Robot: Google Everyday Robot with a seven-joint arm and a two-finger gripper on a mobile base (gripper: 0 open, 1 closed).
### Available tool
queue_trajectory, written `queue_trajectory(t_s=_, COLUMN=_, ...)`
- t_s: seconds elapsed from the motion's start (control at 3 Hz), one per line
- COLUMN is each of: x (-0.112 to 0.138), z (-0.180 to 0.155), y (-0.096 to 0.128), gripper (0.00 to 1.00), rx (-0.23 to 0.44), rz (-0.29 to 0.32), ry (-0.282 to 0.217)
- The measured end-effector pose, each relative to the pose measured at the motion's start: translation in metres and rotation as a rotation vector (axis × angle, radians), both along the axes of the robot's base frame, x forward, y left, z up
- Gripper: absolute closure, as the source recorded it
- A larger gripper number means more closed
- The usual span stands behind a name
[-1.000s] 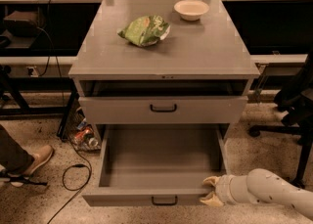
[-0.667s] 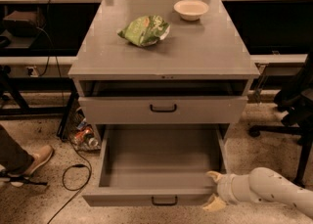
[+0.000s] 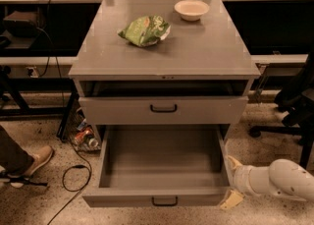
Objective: Open middle drawer
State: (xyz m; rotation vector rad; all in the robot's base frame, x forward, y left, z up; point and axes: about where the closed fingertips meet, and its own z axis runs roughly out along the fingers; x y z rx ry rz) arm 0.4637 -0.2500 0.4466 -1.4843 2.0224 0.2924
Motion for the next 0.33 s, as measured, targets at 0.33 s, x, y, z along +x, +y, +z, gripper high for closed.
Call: queue_trajectory(t_s=0.33, x=0.0142, z=0.0392, y=-0.0504, gripper=0.0, rx=-0.033, rz=-0.087, ry=-0.046)
